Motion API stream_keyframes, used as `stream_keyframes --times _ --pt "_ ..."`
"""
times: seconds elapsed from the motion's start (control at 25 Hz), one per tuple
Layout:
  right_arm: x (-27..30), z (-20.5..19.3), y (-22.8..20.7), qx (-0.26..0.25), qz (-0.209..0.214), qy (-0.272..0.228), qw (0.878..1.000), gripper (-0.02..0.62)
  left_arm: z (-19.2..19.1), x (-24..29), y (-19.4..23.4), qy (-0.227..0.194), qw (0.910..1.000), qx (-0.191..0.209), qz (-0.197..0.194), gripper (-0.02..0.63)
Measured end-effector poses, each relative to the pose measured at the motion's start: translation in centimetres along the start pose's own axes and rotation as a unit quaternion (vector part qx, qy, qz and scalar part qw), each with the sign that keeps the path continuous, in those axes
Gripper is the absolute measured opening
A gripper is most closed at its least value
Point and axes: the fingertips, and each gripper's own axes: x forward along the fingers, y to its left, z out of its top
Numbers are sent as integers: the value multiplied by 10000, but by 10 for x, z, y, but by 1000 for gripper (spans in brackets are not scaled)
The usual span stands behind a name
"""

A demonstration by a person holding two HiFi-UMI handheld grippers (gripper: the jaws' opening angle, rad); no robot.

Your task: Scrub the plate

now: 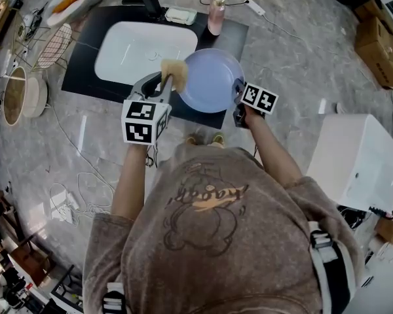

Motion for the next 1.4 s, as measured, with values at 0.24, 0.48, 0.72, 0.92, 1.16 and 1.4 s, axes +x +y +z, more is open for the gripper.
stream_keyframes --times 0.24,0.48,0.72,0.92,1.16,1.4 --pt "6 -9 4 -698 -83 296 9971 181 -1 9 -3 -8 9999 -14 -117 64" --pt "-8 3 3 -1133 -157 136 9933 193 5 16 -13 -81 9995 13 -312 64" --pt "-47 50 37 -1714 173 -635 9830 187 15 23 -23 -242 9985 11 -500 64" --pt "-111 85 83 -2204 543 -1423 9635 172 24 22 -35 -530 9965 -62 -644 64" --pt "-177 96 112 -2673 603 -2057 9395 147 35 17 -55 -1112 9891 -279 -929 64" --pt "-211 88 118 -2724 518 -2564 9259 89 36 6 -65 -1673 9795 -401 -1049 64"
